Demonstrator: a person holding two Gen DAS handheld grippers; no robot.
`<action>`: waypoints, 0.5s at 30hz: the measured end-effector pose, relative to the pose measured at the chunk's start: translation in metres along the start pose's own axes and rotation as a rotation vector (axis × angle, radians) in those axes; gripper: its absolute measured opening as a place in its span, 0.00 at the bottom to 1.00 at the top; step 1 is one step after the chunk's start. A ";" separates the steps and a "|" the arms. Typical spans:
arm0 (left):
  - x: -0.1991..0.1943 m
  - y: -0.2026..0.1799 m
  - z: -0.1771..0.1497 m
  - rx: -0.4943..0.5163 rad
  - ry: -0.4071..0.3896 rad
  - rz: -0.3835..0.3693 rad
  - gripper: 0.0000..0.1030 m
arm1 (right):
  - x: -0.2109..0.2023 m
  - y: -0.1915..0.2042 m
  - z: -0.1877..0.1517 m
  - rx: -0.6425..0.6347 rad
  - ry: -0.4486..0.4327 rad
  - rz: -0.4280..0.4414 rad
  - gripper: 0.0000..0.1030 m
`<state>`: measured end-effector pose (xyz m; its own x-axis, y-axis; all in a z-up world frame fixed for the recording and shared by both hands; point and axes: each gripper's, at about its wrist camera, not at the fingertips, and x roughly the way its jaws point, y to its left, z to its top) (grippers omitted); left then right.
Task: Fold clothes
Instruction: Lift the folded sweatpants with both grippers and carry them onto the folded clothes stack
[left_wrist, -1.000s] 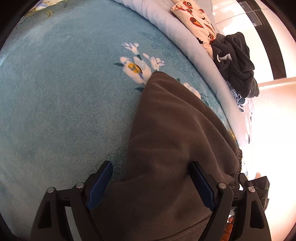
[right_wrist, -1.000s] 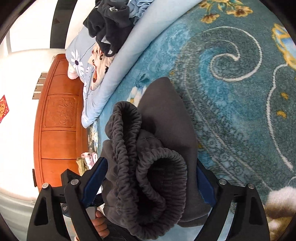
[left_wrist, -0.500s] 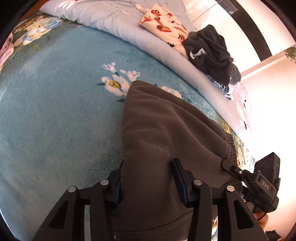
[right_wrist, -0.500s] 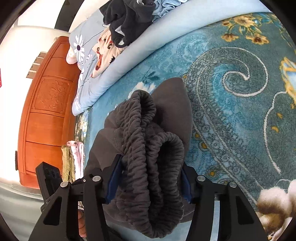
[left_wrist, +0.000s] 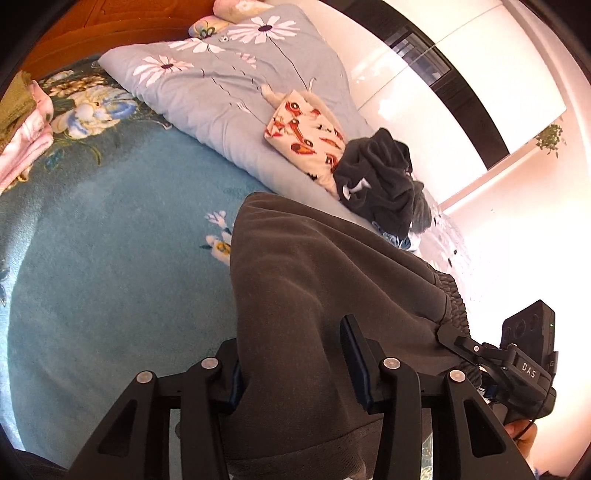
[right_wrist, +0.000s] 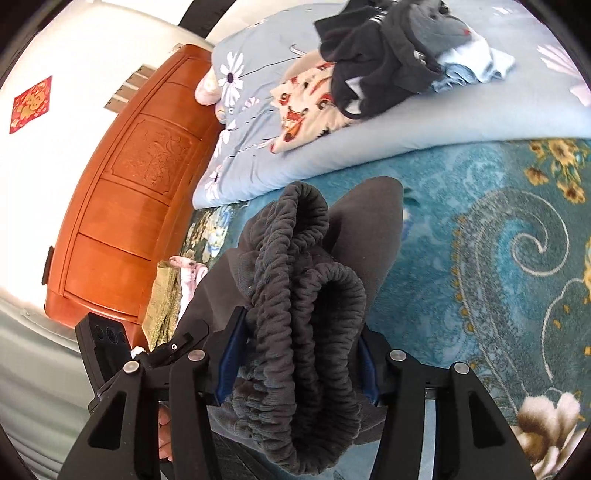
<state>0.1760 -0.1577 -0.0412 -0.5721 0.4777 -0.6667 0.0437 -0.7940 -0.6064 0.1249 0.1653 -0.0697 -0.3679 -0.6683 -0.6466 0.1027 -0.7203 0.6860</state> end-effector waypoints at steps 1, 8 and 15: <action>-0.011 0.004 0.006 -0.008 -0.025 0.000 0.46 | 0.003 0.013 0.006 -0.031 0.003 0.005 0.53; -0.101 0.073 0.049 -0.075 -0.205 0.065 0.46 | 0.061 0.122 0.043 -0.220 0.074 0.106 0.53; -0.196 0.168 0.082 -0.168 -0.402 0.197 0.46 | 0.179 0.256 0.063 -0.404 0.247 0.229 0.53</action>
<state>0.2285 -0.4155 0.0236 -0.8098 0.1146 -0.5755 0.2961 -0.7669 -0.5694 0.0274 -0.1273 0.0114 -0.0703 -0.8057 -0.5881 0.5208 -0.5325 0.6673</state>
